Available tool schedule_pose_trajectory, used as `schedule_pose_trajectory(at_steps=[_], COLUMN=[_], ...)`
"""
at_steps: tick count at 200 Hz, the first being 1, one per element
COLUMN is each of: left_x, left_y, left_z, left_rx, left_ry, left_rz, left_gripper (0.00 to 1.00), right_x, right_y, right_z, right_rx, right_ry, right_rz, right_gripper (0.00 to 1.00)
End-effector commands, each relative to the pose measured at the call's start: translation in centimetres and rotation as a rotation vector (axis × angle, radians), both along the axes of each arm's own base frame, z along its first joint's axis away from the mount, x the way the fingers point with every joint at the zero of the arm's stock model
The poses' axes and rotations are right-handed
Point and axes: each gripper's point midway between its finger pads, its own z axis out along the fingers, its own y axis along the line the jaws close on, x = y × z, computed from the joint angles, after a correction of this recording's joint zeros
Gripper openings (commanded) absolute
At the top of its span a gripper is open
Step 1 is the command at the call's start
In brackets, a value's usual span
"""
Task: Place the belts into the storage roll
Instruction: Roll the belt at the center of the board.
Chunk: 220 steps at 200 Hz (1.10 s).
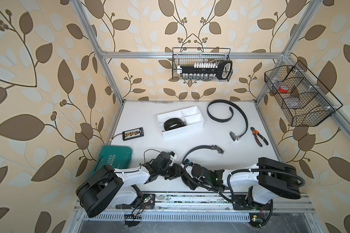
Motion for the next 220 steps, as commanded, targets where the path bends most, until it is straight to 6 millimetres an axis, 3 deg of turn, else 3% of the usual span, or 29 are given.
schedule_pose_trajectory(at_steps=[1,36,86,97,119,162,188,220], left_x=[0.6,0.5,0.4,0.4,0.4,0.3,0.4,1.0], left_y=[-1.0,-0.3,1.0,1.4,2.5,3.5,4.0,5.8], left_z=[0.3,-0.6,-0.1,0.2,0.9,1.7,1.8,2.7], left_rx=[-0.005,0.043,0.132,0.163,0.234,0.306,0.359,0.489], left_ry=[-0.042,-0.040,-0.068,-0.076,-0.101,-0.119,-0.124,-0.162], left_rz=[-0.002,0.009,0.001,-0.004,-0.012,-0.033,-0.043,-0.045], left_gripper=[0.38,0.22,0.12,0.11,0.09,0.07,0.06,0.05], right_x=[-2.3,-2.5,-2.4,-2.1,-1.0,3.2,7.8,12.4], right_y=[1.1,1.2,0.2,-0.2,-1.8,-6.2,-9.4,-12.0], right_z=[0.1,0.4,0.8,1.4,3.8,11.8,13.5,11.7], right_rx=[0.063,0.080,0.065,0.059,0.090,0.275,0.223,-0.205], right_ry=[0.078,0.087,0.088,0.076,0.044,-0.018,-0.012,-0.088], right_rz=[0.085,0.084,0.060,0.038,-0.028,-0.149,-0.237,-0.301], right_gripper=[0.04,0.05,0.06,0.16,0.52,0.98,0.99,0.99])
